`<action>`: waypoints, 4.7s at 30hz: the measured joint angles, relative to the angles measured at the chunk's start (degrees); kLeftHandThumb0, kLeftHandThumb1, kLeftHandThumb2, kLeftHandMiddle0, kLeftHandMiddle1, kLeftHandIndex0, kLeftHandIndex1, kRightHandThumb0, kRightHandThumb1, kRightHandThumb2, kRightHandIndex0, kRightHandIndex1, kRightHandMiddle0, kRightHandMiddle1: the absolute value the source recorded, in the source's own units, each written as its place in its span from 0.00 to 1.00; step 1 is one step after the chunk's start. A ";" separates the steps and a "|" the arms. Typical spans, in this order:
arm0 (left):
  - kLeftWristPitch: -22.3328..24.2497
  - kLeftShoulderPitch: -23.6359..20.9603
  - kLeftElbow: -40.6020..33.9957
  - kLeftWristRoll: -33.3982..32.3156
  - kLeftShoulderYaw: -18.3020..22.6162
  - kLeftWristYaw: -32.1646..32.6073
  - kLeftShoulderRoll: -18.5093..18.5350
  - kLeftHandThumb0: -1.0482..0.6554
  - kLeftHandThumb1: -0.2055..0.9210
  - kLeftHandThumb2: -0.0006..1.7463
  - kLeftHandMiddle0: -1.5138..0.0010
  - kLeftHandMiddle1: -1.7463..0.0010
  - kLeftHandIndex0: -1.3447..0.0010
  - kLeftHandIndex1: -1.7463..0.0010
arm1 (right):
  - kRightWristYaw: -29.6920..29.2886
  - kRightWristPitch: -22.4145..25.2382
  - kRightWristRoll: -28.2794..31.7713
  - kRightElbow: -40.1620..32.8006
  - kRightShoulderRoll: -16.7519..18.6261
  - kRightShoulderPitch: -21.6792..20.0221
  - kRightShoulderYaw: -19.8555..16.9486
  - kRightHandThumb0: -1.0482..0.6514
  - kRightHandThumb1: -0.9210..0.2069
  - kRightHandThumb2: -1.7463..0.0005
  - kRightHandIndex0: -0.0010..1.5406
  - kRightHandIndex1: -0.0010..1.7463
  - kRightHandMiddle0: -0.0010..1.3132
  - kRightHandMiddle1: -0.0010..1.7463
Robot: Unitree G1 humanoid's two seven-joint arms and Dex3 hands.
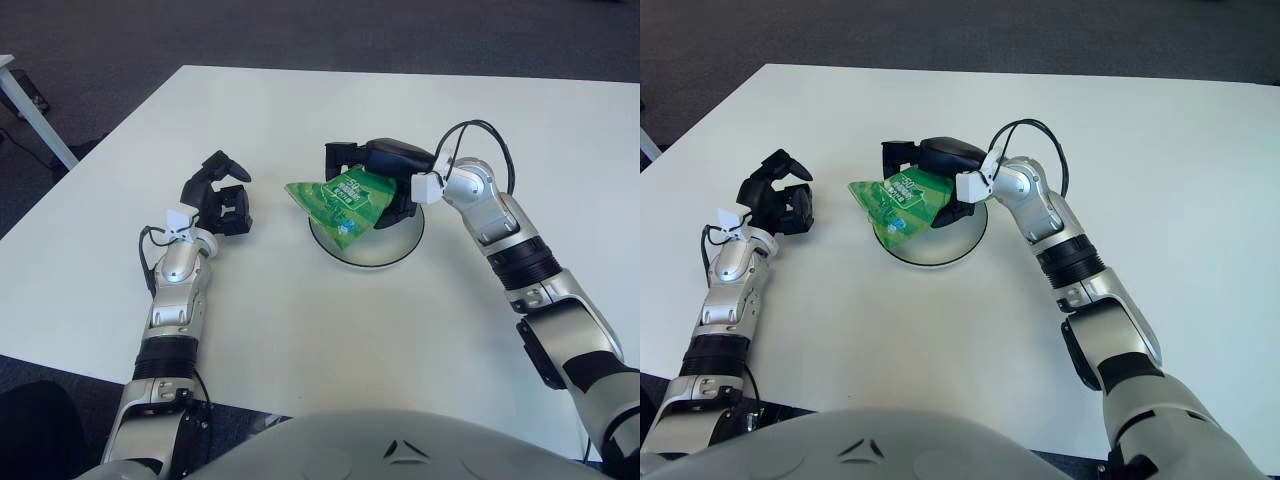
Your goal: Put the snack into the plate.
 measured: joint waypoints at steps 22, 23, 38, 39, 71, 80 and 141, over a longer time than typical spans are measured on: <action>0.05 0.01 0.06 0.00 0.00 0.00 0.01 0.33 0.46 0.76 0.14 0.00 0.54 0.00 | 26.77 0.92 17.43 7.48 -2.40 -4.19 -0.69 0.16 0.50 0.53 0.00 0.01 0.00 0.14; 0.11 0.01 0.05 0.01 0.00 0.00 0.01 0.33 0.46 0.76 0.14 0.00 0.54 0.00 | 27.85 0.93 17.79 7.92 -2.48 -4.60 -0.70 0.15 0.49 0.54 0.00 0.01 0.00 0.13; 0.54 0.04 0.08 0.04 0.00 0.00 0.01 0.33 0.46 0.75 0.14 0.00 0.54 0.00 | 44.11 8.83 24.82 18.81 -3.38 -13.73 -4.67 0.03 0.26 0.72 0.00 0.00 0.00 0.00; 0.54 0.03 0.09 0.03 0.00 0.00 0.01 0.34 0.46 0.75 0.14 0.00 0.55 0.00 | 44.65 8.97 24.99 19.40 -3.42 -14.25 -5.16 0.02 0.23 0.73 0.00 0.00 0.00 0.00; 0.77 0.04 0.18 0.48 0.08 0.01 0.10 0.34 0.47 0.75 0.15 0.00 0.55 0.00 | 45.72 3.02 24.25 32.93 -6.33 -23.19 -13.52 0.00 0.13 0.82 0.00 0.00 0.00 0.00; 0.76 0.02 0.22 0.46 0.08 0.01 0.08 0.34 0.47 0.75 0.15 0.00 0.55 0.00 | 40.15 -2.55 20.22 36.38 -7.76 -24.62 -13.91 0.00 0.09 0.82 0.00 0.00 0.00 0.00; 0.08 -0.41 2.19 2.01 0.05 0.98 0.37 0.34 0.50 0.73 0.16 0.00 0.57 0.00 | -20.72 28.38 16.21 27.86 -4.26 -5.84 -29.82 0.41 0.09 0.62 0.21 0.72 0.16 0.97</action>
